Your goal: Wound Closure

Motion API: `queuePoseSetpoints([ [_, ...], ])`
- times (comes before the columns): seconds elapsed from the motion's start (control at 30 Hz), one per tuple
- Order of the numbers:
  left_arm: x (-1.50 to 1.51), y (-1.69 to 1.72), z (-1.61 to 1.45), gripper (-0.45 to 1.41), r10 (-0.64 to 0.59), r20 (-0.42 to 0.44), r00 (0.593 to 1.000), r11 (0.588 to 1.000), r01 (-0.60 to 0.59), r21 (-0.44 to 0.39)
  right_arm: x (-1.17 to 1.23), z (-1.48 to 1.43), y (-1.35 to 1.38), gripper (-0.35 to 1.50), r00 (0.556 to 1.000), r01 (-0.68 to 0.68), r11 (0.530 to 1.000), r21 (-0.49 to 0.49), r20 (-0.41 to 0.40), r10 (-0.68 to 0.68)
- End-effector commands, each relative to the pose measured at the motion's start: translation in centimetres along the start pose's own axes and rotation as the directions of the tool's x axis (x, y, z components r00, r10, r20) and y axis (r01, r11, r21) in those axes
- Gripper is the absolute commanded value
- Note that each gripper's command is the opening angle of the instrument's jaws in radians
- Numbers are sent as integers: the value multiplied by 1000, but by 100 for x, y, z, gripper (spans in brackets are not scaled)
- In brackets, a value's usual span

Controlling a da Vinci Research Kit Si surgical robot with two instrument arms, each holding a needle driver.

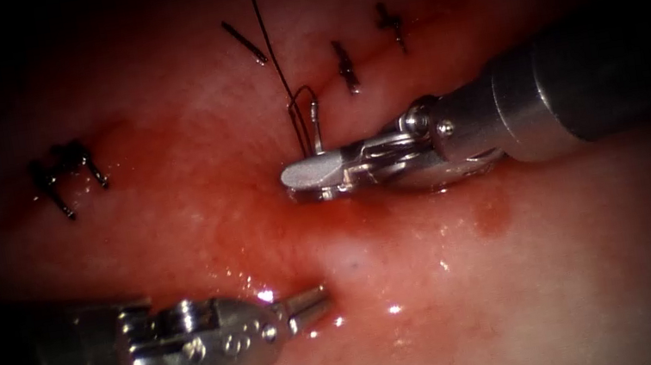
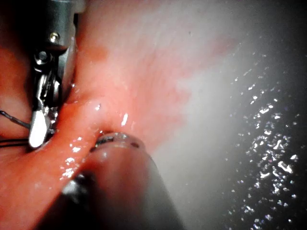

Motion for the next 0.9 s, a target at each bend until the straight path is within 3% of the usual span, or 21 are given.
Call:
queuePoseSetpoints([
  [0.03, -4, 9, 10, -10, -5, 3, 1000, 1000, 5, -4, -7, 7, 6, -35, 1000, -3, 1000, 1, 2, 3],
  [0.9, -45, -11, 23, -12, -36, 4, 999, 999, 36, -9, -61, 4, 4, -35, 996, 3, 1000, -25, 88, -1],
])
